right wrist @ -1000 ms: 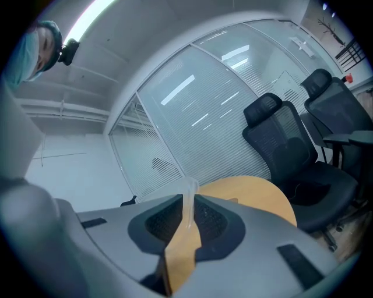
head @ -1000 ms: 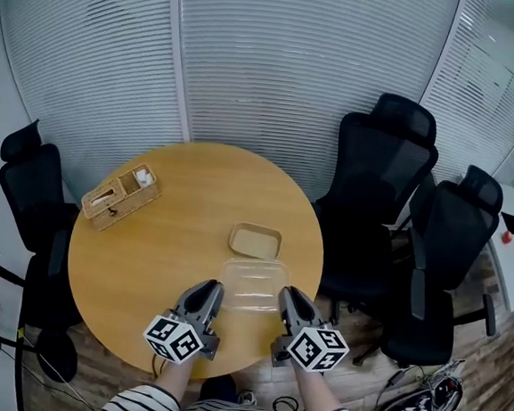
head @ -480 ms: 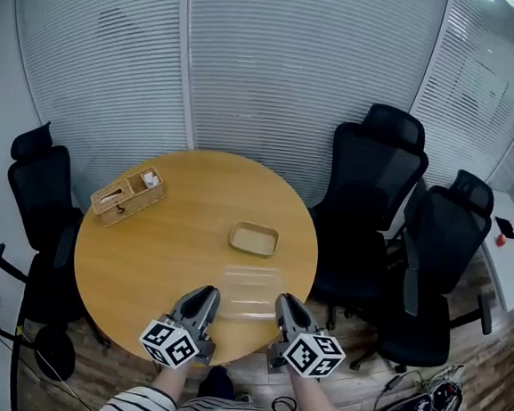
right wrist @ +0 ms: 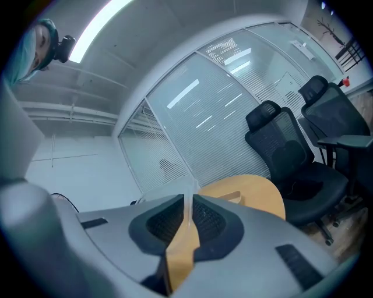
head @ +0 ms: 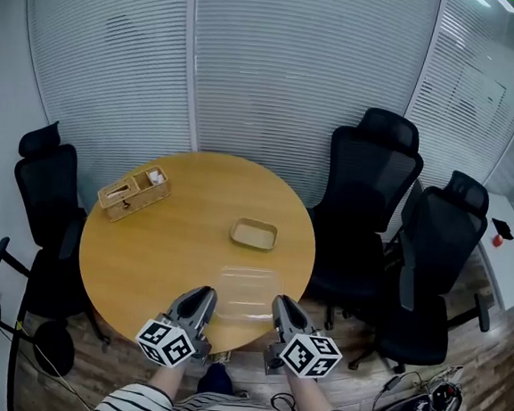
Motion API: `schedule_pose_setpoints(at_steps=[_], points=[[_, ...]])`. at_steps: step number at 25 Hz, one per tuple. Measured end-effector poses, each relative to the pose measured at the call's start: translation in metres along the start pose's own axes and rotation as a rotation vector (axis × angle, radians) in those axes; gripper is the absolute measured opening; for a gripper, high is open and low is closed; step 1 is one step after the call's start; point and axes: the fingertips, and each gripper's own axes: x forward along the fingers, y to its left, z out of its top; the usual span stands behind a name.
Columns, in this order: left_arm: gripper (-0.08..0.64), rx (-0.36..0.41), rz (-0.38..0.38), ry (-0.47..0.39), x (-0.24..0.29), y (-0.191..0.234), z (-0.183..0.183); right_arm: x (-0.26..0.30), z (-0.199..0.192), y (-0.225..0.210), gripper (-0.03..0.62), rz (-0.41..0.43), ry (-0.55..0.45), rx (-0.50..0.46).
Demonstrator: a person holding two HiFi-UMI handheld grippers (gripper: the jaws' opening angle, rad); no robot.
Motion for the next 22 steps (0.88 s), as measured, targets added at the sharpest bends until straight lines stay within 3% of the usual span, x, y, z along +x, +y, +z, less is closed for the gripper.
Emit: schedule_pose_setpoints(at_steps=[22], points=[[0.058,0.007,-0.010,0.003,-0.012,-0.025,-0.007,-0.031,-0.001,-0.001,0.060,-0.020,0.002,-0.008]])
